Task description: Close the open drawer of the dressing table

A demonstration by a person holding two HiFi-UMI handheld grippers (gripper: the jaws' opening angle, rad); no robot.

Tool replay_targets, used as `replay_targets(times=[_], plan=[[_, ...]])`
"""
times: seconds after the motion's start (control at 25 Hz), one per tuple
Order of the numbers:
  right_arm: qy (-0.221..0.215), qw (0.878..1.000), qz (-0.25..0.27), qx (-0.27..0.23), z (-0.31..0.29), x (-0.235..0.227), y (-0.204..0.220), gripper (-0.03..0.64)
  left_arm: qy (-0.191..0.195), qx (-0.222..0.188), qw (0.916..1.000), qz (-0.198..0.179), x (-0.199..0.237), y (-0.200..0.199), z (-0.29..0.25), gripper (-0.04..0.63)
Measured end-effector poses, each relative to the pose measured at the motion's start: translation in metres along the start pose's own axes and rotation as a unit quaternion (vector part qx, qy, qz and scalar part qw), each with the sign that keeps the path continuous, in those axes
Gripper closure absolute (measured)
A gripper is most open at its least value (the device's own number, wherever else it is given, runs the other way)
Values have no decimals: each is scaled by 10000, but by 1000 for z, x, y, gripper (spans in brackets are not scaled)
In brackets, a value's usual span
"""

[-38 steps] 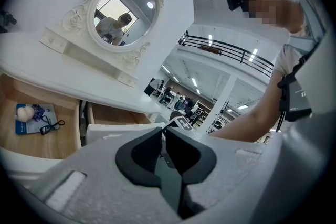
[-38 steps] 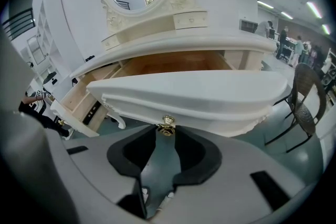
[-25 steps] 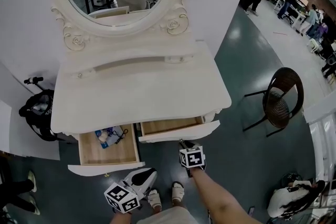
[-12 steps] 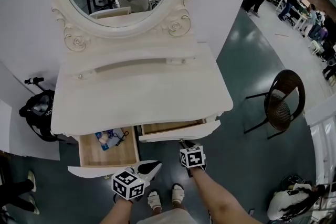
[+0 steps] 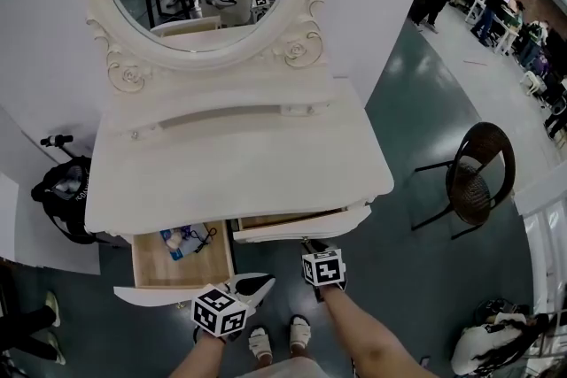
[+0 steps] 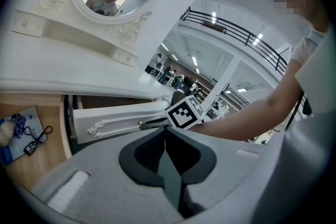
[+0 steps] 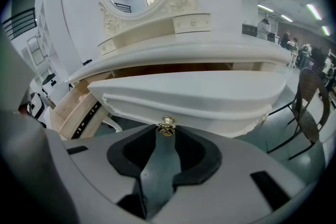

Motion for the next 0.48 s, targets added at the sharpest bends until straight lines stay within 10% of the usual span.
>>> replay_targets(times=[0.48], plan=[[55,9999,-112,-89,-8,-6,-13,492,74,-65,9999,23,3,-4,-2,586]])
Point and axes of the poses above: the fingertips, and each gripper's own axes: z backward along the fingers, x to its left, y out of its underside, the point moved 4 cm from there along z, backward along the fingers, and after that the axes turned 14 degrees about z, right-handed, at the moved point
